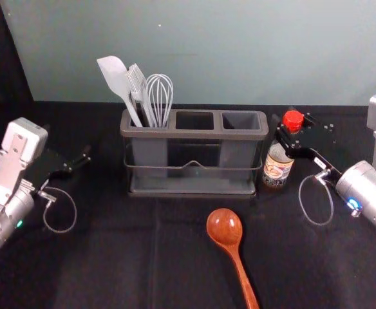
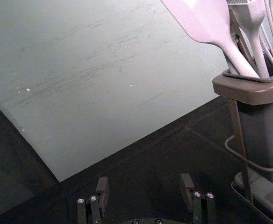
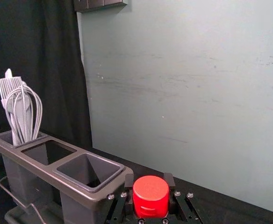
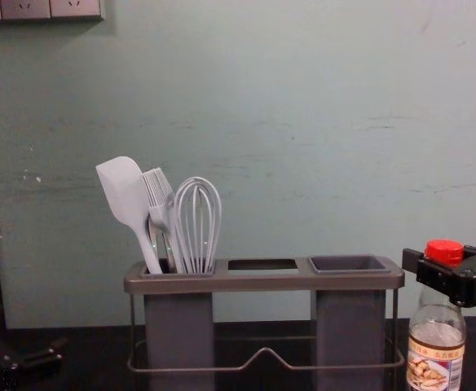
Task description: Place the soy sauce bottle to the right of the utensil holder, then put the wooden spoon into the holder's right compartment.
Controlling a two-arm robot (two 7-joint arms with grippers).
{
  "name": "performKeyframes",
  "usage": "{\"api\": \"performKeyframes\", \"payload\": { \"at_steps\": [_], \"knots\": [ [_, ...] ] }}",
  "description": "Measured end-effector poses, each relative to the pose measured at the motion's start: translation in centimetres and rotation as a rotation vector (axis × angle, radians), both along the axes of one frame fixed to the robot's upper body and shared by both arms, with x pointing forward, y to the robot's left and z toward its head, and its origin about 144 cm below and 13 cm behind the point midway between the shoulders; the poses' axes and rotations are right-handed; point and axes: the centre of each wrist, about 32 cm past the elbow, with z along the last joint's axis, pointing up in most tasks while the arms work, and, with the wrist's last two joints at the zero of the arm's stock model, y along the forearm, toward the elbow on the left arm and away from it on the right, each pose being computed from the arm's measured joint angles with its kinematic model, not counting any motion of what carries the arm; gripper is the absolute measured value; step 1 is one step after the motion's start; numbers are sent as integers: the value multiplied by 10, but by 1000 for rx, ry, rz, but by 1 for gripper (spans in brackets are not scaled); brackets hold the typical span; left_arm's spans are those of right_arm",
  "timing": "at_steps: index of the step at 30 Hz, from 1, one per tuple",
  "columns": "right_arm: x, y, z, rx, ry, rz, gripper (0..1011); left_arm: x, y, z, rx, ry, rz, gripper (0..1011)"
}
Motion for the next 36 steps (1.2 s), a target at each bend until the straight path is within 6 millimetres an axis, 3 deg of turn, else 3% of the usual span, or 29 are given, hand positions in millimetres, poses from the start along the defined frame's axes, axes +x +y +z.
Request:
{"api": "performKeyframes", "payload": {
  "at_steps": [6,13,26,34,36],
  "knots": [
    [0,0,0,0,-3,-6,411,0,0,0,0,0,0,1005],
    [1,0,1,6,-5,-10,634,0,0,0,0,0,0,1005],
    [-11,-7,29,-7,-51,-8,1002,0,0,0,0,0,0,1005],
    [-36,-14,39,-33,-53,4,1002,0,0,0,0,0,0,1005],
    [-52,-16,39,-46,-43,28,1002,0,0,0,0,0,0,1005]
  ]
}}
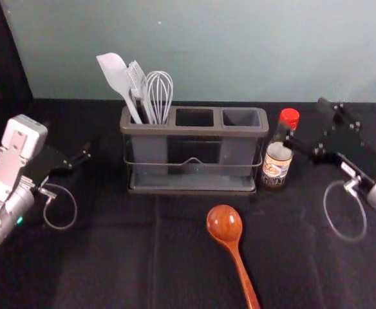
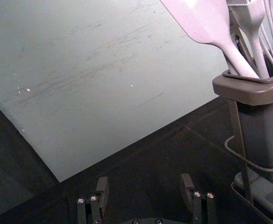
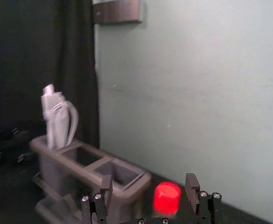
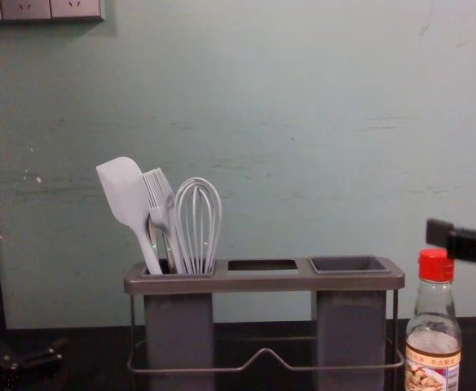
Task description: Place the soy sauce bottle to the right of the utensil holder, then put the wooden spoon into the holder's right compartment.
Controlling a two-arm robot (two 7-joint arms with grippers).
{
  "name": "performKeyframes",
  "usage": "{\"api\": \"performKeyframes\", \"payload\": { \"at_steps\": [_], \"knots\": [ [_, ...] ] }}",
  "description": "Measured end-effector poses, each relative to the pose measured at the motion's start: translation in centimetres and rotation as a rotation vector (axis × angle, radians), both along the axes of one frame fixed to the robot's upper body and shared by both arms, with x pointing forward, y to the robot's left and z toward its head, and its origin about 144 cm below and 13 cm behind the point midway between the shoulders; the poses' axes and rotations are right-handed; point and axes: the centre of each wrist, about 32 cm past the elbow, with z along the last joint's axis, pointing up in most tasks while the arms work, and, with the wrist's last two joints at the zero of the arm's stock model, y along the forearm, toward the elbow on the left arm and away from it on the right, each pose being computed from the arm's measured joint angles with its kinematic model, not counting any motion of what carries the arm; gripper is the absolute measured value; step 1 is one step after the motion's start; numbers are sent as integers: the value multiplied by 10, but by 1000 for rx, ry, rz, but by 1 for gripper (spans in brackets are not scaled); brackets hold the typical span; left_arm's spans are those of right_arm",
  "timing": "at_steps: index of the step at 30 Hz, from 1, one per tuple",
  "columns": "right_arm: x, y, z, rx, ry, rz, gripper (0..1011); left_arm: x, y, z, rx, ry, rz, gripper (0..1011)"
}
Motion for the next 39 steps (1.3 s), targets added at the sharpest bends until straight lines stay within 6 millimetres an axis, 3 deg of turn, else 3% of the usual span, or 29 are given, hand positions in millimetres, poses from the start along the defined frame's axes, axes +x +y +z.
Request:
{"api": "performKeyframes", "payload": {
  "at_steps": [9,14,22,39],
  "knots": [
    [-43,0,-2,-81,86,101,1002,0,0,0,0,0,0,1005],
    [-52,4,5,-152,156,136,1003,0,0,0,0,0,0,1005],
    [-55,9,17,-240,300,198,1002,0,0,0,0,0,0,1005],
    [-57,9,16,-242,314,214,1002,0,0,0,0,0,0,1005]
  ]
}}
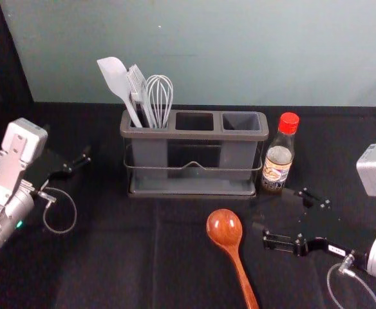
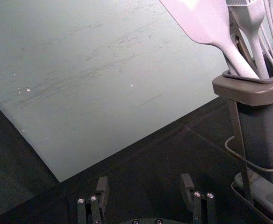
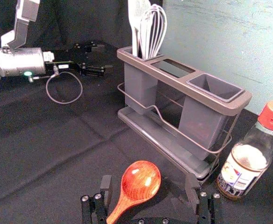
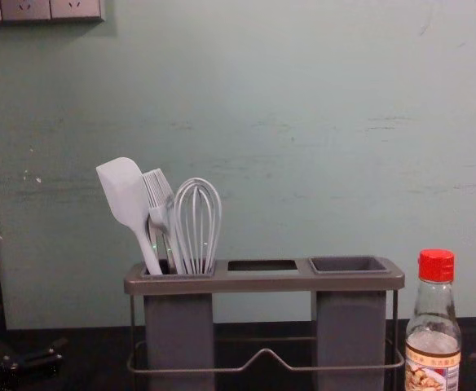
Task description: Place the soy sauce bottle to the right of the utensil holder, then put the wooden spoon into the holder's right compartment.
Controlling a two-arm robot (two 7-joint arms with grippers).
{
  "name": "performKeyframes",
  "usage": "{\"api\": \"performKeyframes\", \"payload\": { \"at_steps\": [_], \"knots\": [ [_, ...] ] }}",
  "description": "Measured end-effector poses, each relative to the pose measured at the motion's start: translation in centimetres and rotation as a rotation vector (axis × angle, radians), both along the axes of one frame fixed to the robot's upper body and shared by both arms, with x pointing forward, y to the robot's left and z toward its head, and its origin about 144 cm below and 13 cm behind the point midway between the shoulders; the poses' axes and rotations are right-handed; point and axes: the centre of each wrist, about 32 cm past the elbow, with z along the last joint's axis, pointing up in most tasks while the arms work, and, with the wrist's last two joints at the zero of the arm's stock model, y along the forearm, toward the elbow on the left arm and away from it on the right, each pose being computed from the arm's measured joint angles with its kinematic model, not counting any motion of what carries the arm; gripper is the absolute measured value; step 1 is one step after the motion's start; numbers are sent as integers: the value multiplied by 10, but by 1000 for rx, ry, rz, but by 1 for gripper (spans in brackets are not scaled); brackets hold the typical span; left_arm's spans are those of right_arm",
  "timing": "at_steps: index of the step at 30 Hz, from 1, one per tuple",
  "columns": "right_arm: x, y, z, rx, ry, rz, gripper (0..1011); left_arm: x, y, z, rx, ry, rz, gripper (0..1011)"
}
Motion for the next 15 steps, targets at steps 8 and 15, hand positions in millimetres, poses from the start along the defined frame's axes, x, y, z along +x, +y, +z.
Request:
{"api": "performKeyframes", "payload": {
  "at_steps": [8,15],
  "knots": [
    [0,0,0,-2,1,0,1002,0,0,0,0,0,0,1005],
    [6,9,1,-43,23,2,1002,0,0,0,0,0,0,1005]
  ]
}}
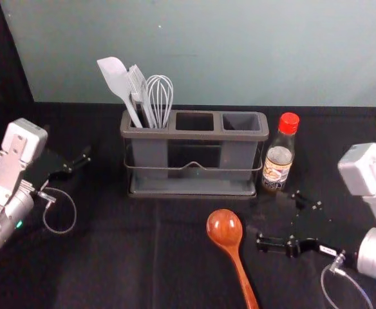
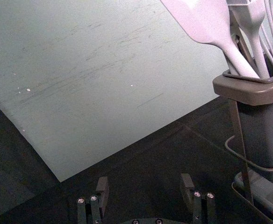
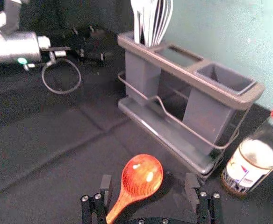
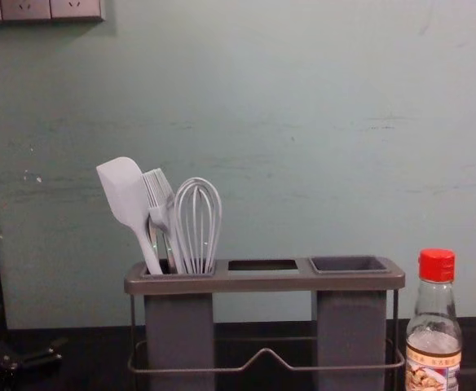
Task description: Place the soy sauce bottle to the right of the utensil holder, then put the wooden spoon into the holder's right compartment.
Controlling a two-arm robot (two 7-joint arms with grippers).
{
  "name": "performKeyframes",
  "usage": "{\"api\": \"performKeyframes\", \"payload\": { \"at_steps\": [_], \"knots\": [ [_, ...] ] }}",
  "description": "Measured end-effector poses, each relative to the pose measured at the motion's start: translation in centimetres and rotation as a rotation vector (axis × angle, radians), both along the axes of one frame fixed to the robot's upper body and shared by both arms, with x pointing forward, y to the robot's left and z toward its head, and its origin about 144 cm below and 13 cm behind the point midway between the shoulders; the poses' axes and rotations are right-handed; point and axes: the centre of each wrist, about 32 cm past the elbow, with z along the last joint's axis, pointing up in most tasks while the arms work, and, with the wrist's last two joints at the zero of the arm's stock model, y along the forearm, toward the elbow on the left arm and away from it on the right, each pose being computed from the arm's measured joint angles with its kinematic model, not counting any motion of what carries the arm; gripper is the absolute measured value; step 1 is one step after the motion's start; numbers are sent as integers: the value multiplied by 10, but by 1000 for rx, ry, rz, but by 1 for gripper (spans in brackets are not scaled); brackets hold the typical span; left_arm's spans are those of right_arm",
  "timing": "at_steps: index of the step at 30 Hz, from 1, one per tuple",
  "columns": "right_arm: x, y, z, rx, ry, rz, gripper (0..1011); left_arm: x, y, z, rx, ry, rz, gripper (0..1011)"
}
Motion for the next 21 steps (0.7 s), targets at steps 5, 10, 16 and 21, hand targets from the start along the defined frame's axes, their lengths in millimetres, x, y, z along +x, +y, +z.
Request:
{"api": "performKeyframes", "payload": {
  "at_steps": [5,10,16,21],
  "knots": [
    [0,15,10,-60,68,-46,1002,0,0,0,0,0,0,1005],
    [1,29,19,-96,144,-96,1002,0,0,0,0,0,0,1005],
    [5,56,26,-158,203,-144,1002,0,0,0,0,0,0,1005],
    [10,75,25,-201,232,-172,1002,0,0,0,0,0,0,1005]
  ]
}}
